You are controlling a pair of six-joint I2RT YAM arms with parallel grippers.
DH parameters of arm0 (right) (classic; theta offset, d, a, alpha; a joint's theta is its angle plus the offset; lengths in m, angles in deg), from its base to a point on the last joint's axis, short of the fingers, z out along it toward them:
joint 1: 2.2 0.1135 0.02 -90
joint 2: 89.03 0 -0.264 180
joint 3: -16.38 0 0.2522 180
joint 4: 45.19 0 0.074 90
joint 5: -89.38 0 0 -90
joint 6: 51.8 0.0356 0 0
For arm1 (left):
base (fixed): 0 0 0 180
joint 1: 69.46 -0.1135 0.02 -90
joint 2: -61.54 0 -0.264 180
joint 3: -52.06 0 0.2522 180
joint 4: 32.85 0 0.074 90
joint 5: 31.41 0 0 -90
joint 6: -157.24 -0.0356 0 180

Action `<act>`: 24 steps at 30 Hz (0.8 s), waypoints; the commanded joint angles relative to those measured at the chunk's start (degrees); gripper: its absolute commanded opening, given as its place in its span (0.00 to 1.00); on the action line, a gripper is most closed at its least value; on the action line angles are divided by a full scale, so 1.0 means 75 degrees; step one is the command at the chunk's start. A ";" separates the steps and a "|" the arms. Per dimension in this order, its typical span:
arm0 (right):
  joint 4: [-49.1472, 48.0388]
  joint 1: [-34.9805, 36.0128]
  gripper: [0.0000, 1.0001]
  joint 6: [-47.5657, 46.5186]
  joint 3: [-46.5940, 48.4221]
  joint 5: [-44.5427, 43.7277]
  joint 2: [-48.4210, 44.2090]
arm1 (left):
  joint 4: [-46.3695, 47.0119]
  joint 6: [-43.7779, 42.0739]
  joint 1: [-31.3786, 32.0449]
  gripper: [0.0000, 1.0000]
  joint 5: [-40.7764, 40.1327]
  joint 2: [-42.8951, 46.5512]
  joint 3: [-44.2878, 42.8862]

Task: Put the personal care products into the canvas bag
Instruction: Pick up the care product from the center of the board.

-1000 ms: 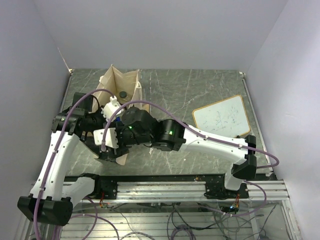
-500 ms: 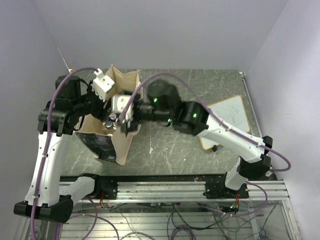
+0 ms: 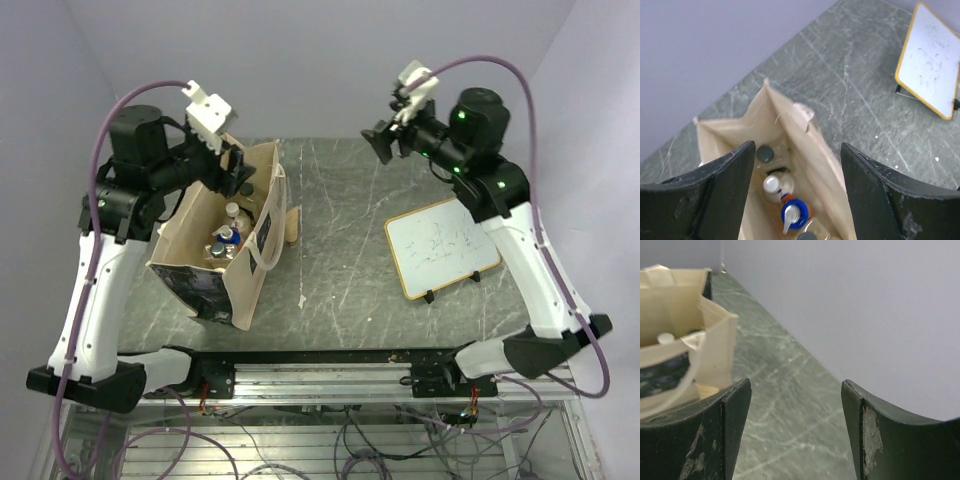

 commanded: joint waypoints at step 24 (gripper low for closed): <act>0.2971 -0.4092 0.72 -0.1014 -0.1207 0.1808 -0.1288 | -0.1995 -0.1810 0.4446 0.82 -0.4516 -0.5641 -0.2965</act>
